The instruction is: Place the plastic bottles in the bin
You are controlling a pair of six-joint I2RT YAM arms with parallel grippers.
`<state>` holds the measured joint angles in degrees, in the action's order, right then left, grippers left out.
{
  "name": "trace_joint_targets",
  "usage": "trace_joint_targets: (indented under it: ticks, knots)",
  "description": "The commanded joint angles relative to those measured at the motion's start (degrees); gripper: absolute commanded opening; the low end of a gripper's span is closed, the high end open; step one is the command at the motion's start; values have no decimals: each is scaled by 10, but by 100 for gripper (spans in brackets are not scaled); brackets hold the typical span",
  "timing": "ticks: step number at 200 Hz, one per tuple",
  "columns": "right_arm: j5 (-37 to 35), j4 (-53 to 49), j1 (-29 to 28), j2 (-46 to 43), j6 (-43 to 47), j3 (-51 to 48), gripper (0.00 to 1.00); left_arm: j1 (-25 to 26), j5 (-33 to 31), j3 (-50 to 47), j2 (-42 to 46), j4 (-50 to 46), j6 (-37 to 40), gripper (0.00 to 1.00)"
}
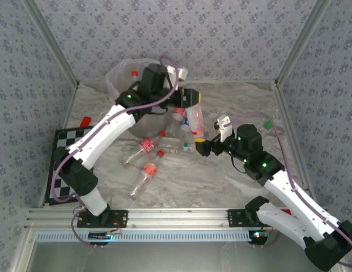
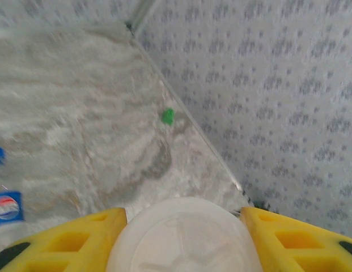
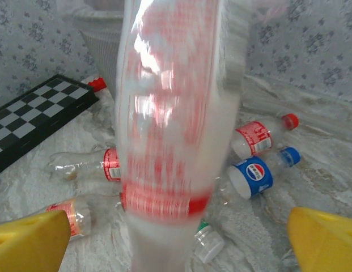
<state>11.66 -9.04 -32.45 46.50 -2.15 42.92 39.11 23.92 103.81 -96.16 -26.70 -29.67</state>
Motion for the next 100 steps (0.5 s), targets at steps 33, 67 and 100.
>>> trace_joint_targets:
  ticks: [33, 67, 100]
  knots:
    - [-38, -46, 7, -38, -11, -17, 100, -155, -87, 156, 52, -45, 81, 40]
    - [-45, -42, 9, -36, -17, -22, 100, -242, -160, 131, 83, -18, 93, 34]
    - [-43, -39, 10, -25, -17, -21, 100, -278, -183, 47, 84, 44, 106, 24]
